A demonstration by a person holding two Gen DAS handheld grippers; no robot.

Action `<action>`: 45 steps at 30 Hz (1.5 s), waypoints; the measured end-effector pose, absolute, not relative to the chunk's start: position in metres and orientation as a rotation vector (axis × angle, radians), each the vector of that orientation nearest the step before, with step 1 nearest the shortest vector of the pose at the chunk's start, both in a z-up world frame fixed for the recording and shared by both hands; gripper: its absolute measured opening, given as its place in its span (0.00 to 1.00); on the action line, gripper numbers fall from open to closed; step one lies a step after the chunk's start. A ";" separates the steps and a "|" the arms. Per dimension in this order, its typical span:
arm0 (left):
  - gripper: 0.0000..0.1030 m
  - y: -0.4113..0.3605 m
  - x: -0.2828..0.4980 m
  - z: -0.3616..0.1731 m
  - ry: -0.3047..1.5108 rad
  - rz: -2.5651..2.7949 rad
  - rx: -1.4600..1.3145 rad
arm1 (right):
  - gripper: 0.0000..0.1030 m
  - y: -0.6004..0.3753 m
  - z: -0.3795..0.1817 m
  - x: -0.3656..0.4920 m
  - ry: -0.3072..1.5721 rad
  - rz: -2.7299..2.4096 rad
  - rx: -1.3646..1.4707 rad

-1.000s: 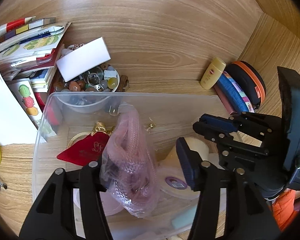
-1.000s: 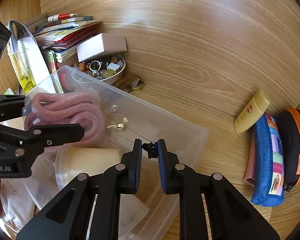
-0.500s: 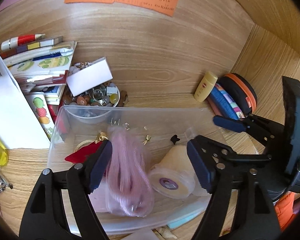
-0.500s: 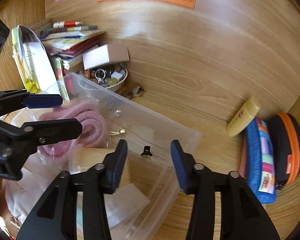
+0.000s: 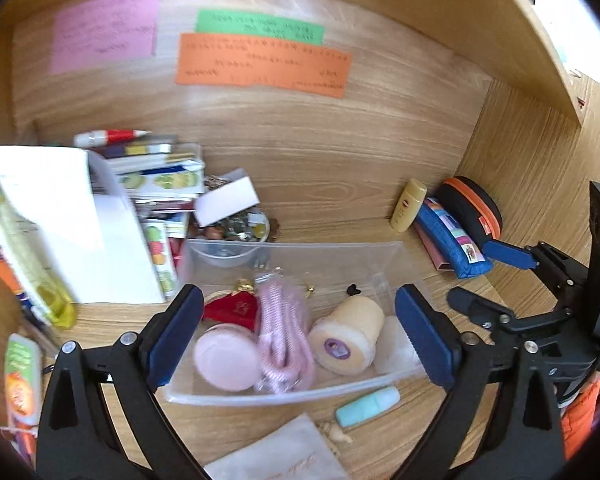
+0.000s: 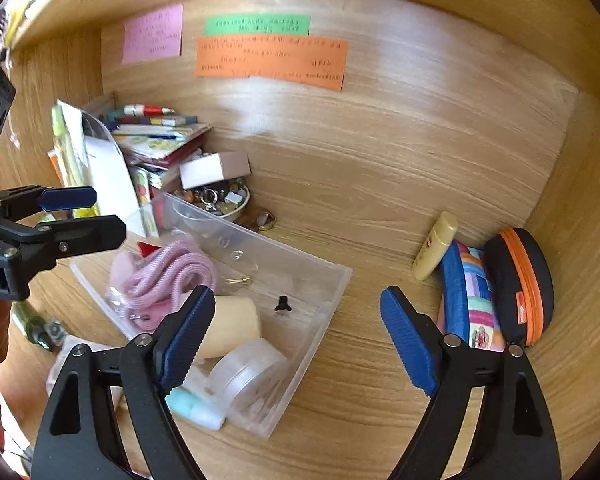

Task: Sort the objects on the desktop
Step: 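Lower the bagged rope into the box and open the left tool while the right tool releases the clip, then withdraw both open tools from the clear box, then grasp the dark green spray bottle across its body with the left tool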

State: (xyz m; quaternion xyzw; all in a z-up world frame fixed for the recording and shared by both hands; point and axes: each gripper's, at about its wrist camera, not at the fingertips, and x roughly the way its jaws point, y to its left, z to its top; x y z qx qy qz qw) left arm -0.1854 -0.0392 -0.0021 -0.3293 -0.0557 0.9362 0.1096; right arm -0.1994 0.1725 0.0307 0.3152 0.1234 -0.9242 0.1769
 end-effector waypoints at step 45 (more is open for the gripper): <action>0.97 -0.125 -0.083 -0.125 -0.156 2.883 -1.471 | 0.88 0.221 -0.082 -0.057 0.181 -2.500 1.132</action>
